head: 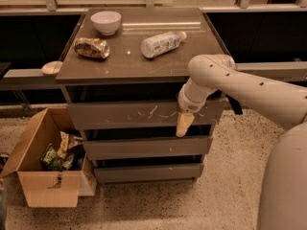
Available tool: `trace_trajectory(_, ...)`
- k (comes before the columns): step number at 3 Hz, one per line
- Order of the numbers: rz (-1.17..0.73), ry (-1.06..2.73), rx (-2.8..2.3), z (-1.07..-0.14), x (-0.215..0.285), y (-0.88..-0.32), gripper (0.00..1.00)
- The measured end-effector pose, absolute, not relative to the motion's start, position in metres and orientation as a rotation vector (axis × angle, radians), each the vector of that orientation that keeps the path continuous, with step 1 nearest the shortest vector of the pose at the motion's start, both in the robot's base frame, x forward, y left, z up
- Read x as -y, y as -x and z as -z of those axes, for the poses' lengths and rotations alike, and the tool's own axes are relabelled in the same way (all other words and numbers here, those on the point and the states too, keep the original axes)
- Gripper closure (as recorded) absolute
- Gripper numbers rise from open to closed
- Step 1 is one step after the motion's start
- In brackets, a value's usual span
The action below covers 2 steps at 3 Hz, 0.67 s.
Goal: Open top drawer
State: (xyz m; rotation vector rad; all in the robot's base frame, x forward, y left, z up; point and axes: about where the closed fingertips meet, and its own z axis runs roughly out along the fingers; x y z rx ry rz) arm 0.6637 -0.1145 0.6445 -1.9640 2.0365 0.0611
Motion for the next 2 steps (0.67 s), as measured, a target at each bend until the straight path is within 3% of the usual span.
trace_trajectory(2,-0.116,1.982,-2.035,-0.6442,0.1198,-0.6443,0.63)
